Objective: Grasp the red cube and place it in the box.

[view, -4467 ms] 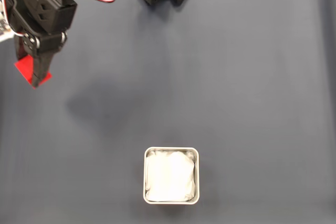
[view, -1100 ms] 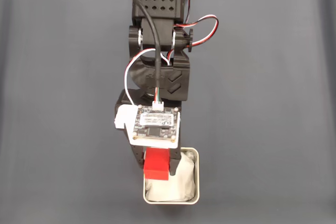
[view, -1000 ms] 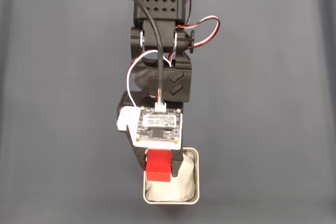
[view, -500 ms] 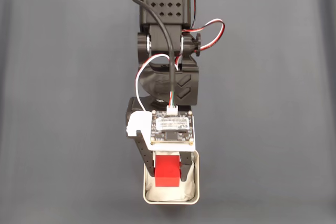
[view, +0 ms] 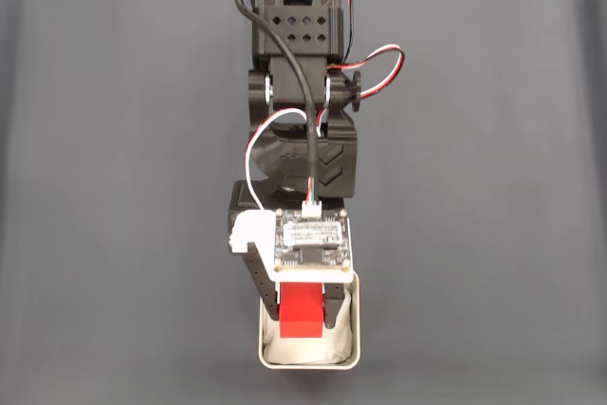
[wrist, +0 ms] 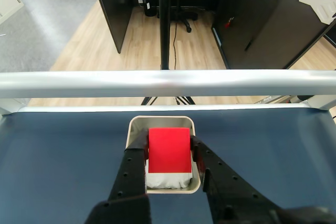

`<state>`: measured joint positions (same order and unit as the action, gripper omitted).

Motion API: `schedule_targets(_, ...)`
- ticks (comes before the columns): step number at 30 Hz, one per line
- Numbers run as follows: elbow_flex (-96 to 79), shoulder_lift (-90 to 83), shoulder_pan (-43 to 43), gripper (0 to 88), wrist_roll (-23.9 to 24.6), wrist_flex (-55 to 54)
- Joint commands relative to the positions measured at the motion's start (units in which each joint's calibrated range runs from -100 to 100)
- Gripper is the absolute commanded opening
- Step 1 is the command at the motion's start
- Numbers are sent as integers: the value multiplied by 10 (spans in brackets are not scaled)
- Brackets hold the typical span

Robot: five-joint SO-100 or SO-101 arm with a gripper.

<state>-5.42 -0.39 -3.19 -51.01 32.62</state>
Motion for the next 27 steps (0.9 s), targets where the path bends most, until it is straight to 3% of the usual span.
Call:
schedule_targets(1,27,-6,8,0,-2,-29)
schedule_targets(27,28,9,13,0,-1,-41)
